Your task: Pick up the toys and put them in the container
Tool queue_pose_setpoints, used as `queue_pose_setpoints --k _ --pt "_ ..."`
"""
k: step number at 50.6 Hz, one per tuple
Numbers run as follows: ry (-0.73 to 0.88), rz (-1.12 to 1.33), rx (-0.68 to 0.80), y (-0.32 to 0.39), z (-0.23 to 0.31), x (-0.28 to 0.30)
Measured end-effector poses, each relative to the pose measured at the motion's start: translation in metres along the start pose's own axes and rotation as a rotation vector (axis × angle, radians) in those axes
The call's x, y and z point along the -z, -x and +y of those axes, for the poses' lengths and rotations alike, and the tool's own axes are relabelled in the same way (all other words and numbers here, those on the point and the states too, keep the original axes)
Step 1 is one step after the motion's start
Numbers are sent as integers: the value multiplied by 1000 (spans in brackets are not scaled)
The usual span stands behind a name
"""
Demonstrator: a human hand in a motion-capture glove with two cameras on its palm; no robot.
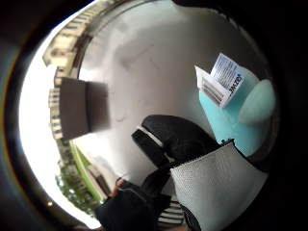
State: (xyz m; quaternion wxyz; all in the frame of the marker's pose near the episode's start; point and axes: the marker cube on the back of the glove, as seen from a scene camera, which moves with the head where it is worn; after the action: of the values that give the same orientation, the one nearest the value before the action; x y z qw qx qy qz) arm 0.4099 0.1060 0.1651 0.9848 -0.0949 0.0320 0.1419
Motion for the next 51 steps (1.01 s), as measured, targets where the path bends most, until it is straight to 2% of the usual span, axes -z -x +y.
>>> queue_pose_setpoints --k 19,36,51 --pt "139 -104 -56 -12 -7 -68" --pt "-67 -110 -80 -8 22 -77" --pt "-120 -30 -96 12 16 -69"
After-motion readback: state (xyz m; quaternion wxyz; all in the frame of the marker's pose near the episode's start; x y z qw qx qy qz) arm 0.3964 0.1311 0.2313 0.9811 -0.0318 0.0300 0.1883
